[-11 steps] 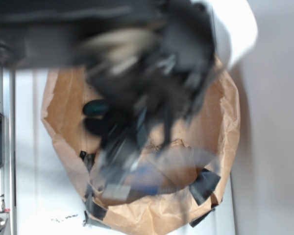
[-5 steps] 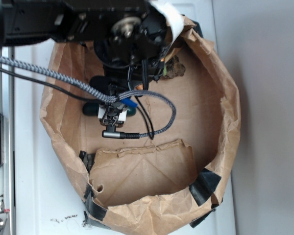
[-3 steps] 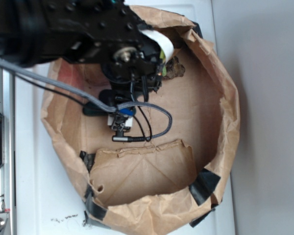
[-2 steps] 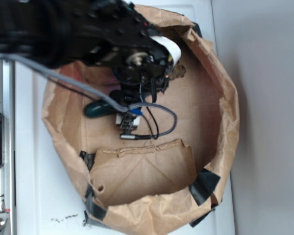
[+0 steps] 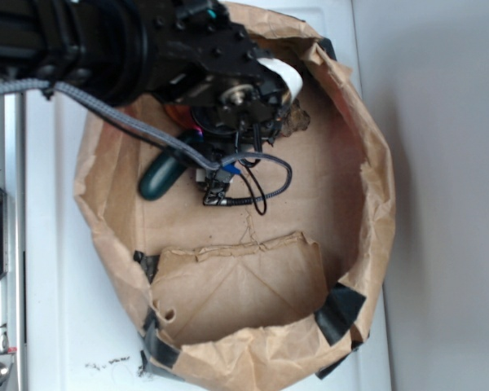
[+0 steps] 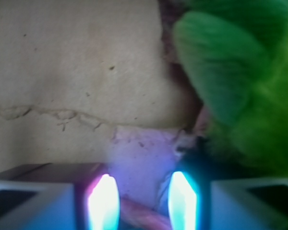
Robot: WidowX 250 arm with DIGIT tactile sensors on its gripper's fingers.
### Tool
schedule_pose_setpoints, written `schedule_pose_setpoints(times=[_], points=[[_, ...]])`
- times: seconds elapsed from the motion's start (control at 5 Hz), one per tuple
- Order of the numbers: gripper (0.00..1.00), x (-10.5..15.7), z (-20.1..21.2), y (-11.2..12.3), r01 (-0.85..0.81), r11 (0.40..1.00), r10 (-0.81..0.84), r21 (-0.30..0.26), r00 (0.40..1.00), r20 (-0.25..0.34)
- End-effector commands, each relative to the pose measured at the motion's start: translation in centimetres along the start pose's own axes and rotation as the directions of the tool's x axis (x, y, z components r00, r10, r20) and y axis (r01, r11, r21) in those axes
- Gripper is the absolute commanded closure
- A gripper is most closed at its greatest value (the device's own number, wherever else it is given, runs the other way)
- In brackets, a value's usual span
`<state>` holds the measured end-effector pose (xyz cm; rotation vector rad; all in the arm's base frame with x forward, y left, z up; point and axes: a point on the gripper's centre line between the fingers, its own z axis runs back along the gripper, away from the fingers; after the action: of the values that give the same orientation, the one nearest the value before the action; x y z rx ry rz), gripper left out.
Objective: Grab the plastic pickle.
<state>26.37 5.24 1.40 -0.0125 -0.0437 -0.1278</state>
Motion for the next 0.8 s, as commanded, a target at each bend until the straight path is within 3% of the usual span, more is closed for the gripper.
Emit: schedule_pose_setpoints(times=[0.0,0.2,0.4,0.6], points=[[1.00,-4.2,3.9,-2.6,0.029,0.999,-0.025,-0.046,0.997,0.075],[0.00,-5.2,7.2,-2.7,0.001,0.996,0.009,-0.085,0.993,0.116],[0.00,-6.8,10.4,-3.2,0.001,0.990,0.020,-0.138,0.988,0.155],[0.00,-7.7,11.6,-2.9,-0.034,0.987,0.059,-0.160,0.986,0.154]])
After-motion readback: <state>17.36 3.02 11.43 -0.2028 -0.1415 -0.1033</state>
